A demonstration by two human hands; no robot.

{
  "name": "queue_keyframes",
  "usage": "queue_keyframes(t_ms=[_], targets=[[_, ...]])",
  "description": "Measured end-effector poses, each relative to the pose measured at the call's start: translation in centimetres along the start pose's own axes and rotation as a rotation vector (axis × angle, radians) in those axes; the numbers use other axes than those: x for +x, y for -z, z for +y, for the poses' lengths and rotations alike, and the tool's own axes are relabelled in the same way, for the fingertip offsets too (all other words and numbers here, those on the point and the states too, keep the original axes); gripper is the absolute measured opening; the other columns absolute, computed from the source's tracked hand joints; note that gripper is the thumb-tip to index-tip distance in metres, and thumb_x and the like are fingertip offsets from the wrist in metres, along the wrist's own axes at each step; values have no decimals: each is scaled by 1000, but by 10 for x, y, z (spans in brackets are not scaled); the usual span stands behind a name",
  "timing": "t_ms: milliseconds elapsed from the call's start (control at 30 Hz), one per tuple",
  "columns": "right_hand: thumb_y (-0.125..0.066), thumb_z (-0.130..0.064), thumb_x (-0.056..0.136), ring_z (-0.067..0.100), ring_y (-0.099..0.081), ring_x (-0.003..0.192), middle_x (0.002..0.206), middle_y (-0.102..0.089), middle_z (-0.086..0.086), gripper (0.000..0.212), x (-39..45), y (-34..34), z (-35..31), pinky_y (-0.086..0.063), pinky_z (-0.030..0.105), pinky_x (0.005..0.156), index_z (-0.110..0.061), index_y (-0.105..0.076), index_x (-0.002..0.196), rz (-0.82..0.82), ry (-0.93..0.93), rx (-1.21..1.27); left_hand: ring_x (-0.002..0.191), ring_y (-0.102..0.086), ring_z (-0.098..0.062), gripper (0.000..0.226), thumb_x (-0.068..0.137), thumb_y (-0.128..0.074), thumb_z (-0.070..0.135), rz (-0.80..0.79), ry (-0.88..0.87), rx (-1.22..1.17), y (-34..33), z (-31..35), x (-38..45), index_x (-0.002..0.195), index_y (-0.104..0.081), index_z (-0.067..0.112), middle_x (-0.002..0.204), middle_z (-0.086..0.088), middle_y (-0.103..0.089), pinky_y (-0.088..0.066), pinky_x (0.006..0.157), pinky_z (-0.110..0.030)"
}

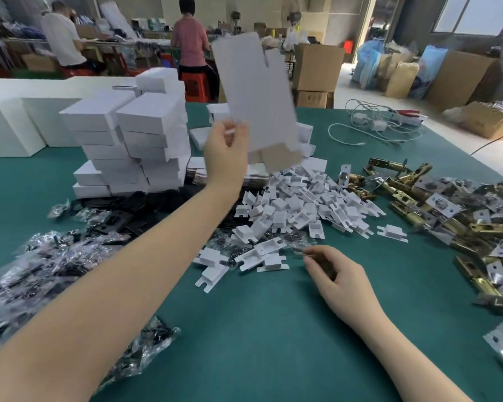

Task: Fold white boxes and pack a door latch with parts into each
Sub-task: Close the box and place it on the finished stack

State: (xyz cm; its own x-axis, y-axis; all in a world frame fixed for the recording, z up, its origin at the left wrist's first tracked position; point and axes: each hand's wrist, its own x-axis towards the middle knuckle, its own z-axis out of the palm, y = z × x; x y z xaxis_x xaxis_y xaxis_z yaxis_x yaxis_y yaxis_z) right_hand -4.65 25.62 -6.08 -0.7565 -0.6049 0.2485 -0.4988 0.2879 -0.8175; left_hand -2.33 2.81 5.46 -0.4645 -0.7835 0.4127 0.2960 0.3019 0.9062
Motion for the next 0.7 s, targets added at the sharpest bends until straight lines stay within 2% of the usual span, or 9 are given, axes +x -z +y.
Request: queue_keyframes(t_ms=[33, 67, 133, 200, 267, 367, 467, 567, 700], targets=[[-60, -32, 95, -1, -65, 82, 91, -69, -25, 13, 1, 0, -1, -45, 10, 73, -43, -62, 100, 12, -26, 66, 95, -66, -16, 7, 99, -55, 28, -95, 141, -97, -3, 5, -15, 94, -57, 24, 98, 2, -65, -59, 77, -36], [-54, -34, 97, 2, -68, 82, 91, -70, -21, 12, 1, 1, -2, -48, 17, 75, -42, -60, 105, 32, -64, 169, 94, -66, -19, 6, 99, -56, 27, -183, 246, -134, -3, 6, -32, 93, -59, 26, 99, 2, -66, -60, 72, -40], [-45, -33, 102, 11, -71, 76, 89, -72, -14, 16, 2, 2, -6, -52, 27, 67, -35, -59, 109, 113, -138, 377, 82, -66, -9, 8, 98, -56, 23, -296, 296, -37, 2, -2, -70, 95, -63, 26, 93, 6, -67, -57, 62, -29], [-47, -38, 101, 9, -69, 67, 83, -72, -12, 18, 3, 1, -12, -53, 28, 55, -33, -63, 106, 247, -178, 498, 74, -63, 2, 12, 99, -54, 22, -289, 277, 98, 8, -17, -105, 96, -64, 27, 89, 13, -67, -52, 61, -22], [-50, -42, 99, 6, -66, 61, 79, -73, -6, 20, 1, -1, -14, -51, 22, 50, -34, -68, 101, 369, -211, 598, 77, -63, 8, 15, 100, -52, 19, -217, 284, 119, 12, -33, -131, 98, -64, 28, 91, 16, -69, -49, 69, -18], [-63, -34, 93, 4, -64, 60, 74, -71, -9, 19, -3, -5, -12, -47, 12, 55, -34, -65, 112, 295, -165, 458, 81, -65, 7, 20, 100, -52, 16, -207, 235, 110, 16, -45, -145, 105, -65, 31, 90, 19, -72, -46, 69, -10], [-70, -26, 89, 14, -67, 69, 87, -70, -8, 47, -4, -9, -8, -49, 13, 56, -38, -51, 131, 193, -167, 302, 108, -64, -6, 45, 90, -56, 5, -399, 148, 32, 19, -50, -149, 125, -57, 32, 115, 14, -70, -52, 89, -26], [-66, -24, 92, 26, -67, 79, 90, -68, -4, 53, -3, -9, -6, -54, 26, 64, -29, -49, 141, 224, -189, 277, 122, -58, -13, 74, 76, -54, -4, -548, 95, 0, 21, -54, -153, 138, -43, 36, 128, 9, -62, -49, 100, -37], [-70, -18, 89, 27, -67, 83, 94, -64, -18, 67, -3, -10, -8, -54, 23, 68, -25, -41, 148, 155, -173, 290, 123, -57, -13, 67, 80, -54, -2, -494, 157, -95, 21, -55, -148, 133, -48, 38, 130, 6, -63, -48, 101, -36]])
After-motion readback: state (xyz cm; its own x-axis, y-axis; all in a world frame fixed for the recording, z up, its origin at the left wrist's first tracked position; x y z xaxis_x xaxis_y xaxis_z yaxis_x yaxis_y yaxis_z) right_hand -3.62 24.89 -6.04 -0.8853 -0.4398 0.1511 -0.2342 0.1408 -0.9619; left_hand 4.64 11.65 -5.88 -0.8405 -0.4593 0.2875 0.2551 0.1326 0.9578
